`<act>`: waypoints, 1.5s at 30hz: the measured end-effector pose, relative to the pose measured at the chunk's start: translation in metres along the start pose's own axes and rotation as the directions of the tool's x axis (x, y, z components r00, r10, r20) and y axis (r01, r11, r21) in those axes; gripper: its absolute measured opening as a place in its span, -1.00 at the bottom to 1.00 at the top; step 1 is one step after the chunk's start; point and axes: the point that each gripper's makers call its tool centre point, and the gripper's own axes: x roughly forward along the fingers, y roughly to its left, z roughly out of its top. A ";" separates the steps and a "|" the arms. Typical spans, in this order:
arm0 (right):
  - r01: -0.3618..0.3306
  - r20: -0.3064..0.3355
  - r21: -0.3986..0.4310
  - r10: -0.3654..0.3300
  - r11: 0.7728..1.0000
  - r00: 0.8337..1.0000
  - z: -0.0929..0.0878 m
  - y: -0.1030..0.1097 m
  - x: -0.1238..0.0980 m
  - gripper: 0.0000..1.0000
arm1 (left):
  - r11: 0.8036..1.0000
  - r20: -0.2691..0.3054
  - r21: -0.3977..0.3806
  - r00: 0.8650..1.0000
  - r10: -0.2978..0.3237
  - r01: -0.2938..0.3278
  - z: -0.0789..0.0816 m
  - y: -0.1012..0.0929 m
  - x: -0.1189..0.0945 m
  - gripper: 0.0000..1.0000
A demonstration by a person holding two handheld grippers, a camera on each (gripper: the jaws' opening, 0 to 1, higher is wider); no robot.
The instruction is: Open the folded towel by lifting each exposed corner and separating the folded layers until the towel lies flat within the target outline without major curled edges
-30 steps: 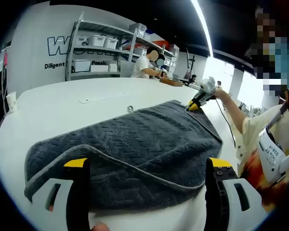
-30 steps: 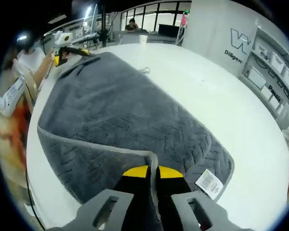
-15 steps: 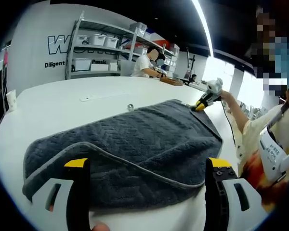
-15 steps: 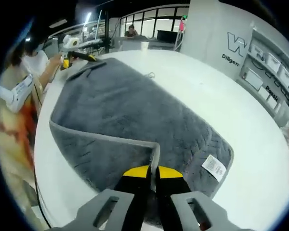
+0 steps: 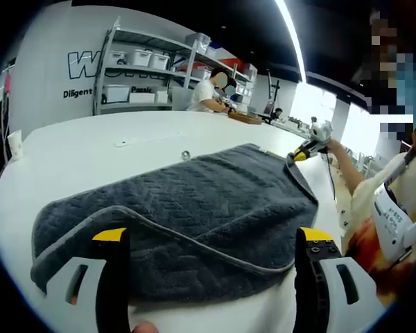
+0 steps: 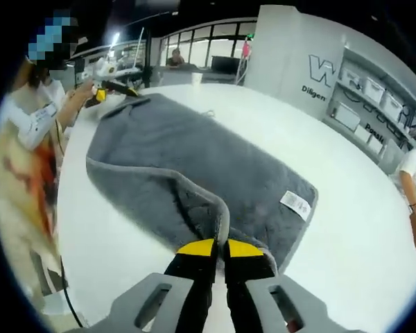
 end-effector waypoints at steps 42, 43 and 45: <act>-0.024 0.109 0.021 0.021 1.000 0.994 -0.053 0.025 -0.044 -1.00 | 1.000 -0.022 0.021 1.000 -0.018 0.019 -0.001 -0.007 0.006 0.93; -0.023 0.108 0.021 0.021 1.000 0.994 -0.053 0.026 -0.044 -1.00 | 1.000 -0.020 0.021 1.000 -0.020 0.020 -0.001 -0.008 0.006 0.94; -0.029 0.113 0.032 0.025 0.999 0.993 -0.052 0.027 -0.043 -0.99 | 0.999 -0.008 0.031 0.999 -0.032 0.032 0.001 -0.011 0.006 0.94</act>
